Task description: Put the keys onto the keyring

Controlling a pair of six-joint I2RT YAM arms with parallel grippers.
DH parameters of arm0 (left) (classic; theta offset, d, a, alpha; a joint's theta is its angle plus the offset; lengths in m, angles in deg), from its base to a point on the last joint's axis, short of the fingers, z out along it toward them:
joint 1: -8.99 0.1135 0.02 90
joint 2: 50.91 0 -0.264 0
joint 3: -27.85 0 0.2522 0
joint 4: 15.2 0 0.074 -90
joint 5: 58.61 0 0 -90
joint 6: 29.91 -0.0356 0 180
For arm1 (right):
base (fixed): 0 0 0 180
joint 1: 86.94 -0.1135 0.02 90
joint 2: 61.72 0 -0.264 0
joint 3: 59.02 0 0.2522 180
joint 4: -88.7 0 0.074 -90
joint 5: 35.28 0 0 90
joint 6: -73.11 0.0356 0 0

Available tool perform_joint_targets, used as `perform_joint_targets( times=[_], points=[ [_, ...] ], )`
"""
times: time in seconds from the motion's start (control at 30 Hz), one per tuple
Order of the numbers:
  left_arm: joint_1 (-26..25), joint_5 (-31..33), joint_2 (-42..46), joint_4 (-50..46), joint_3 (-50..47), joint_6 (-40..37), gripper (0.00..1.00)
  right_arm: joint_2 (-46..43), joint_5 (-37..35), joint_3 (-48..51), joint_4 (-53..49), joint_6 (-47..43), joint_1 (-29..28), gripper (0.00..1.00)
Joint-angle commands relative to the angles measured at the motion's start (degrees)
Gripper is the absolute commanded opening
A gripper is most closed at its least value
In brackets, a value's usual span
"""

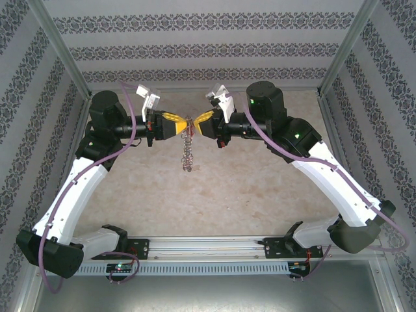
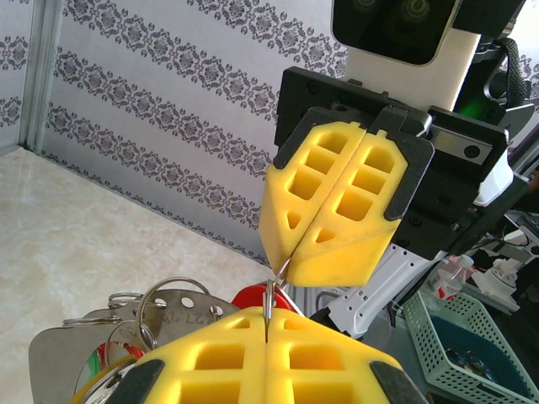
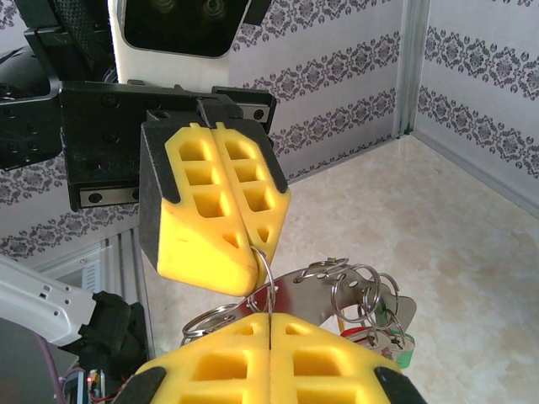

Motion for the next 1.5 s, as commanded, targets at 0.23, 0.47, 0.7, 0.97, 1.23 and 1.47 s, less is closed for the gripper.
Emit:
perform_joint_targets(
  times=[0.23,0.47,0.7,0.97,1.23,1.47],
  points=[
    [-0.6,-1.0,1.4,2.4,1.4,0.3,0.00,0.9,0.8,-0.2,1.7,0.5,-0.3,0.00],
    [-0.6,-1.1,1.3,2.7,1.2,0.4,0.00,1.6,1.1,-1.0,1.5,0.5,-0.3,0.00],
    [-0.6,-1.2,1.6,3.1,0.8,0.7,0.00,2.1,1.6,-1.6,1.5,0.4,-0.3,0.00],
    [-0.7,-1.4,1.8,3.6,0.5,1.0,0.00,2.0,2.1,-1.7,1.8,0.5,-0.3,0.00],
    [-0.8,-1.4,1.6,2.3,0.7,0.0,0.00,2.3,2.4,-2.4,2.1,0.6,-0.3,0.00],
    [-1.0,-1.3,1.4,0.6,1.4,-1.2,0.00,3.4,3.0,-3.7,2.3,0.5,-0.4,0.00]
  ],
)
